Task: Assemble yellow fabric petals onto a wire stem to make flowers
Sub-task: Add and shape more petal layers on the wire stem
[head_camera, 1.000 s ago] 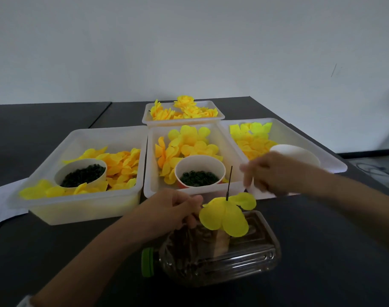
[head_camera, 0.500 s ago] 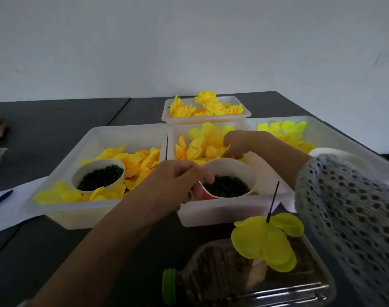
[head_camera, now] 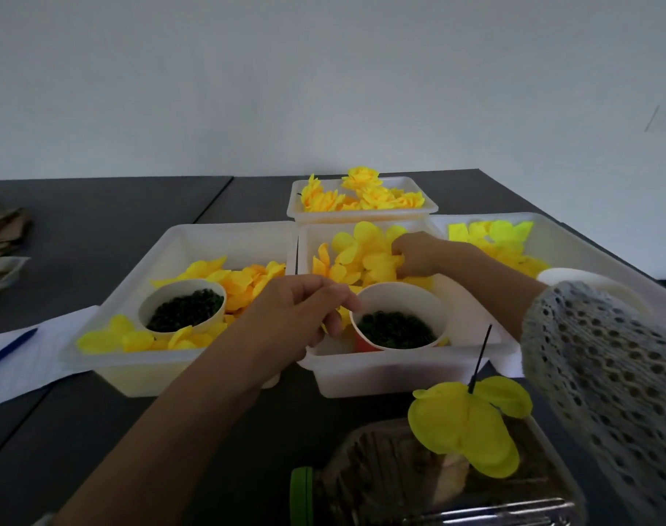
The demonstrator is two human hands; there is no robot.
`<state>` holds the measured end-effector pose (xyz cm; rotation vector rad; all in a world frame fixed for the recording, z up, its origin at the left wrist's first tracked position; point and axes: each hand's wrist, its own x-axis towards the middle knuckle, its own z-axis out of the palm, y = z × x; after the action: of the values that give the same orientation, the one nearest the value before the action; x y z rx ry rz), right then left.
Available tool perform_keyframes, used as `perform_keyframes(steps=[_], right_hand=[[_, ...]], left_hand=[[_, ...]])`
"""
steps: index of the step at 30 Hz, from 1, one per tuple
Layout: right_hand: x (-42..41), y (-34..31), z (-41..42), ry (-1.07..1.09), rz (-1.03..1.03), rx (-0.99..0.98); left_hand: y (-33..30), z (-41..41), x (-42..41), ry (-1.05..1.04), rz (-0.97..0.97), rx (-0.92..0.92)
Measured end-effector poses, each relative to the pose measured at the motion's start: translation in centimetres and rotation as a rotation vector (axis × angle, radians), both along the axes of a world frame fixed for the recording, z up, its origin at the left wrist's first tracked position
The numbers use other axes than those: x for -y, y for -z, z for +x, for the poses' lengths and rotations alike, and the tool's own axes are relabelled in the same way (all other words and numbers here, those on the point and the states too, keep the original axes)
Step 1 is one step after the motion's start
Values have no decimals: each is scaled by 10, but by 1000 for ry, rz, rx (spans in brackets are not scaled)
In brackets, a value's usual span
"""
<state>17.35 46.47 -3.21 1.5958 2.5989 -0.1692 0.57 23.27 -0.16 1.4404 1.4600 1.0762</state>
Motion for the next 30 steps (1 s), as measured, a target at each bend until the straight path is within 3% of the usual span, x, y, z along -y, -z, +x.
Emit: perform_keyframes(steps=[11,14,18,21,24,26,28,30], right_hand=[[63,-69,27,-220,246,-311],[103,-89,26,-363,338,-281],[155,-105,25,-408,546,-90],[181,-113,35,-421,550,-168],[194,-125,55,-303,257,-498],[204,-136,74,-184,-232,-763],[213,-143,94,-179,-633,-909],[218,-141,105,-217,-742,-998]], left_hand=[[-5,19,-4,-106,-35,87],[-14,36,-1,-95,-51,218],[-28,59,7,-133,45,300],[-34,70,13,-169,175,325],[-43,75,24,-66,208,488],[-48,77,31,31,193,553],[-51,78,37,99,167,545],[-52,80,41,139,123,488]])
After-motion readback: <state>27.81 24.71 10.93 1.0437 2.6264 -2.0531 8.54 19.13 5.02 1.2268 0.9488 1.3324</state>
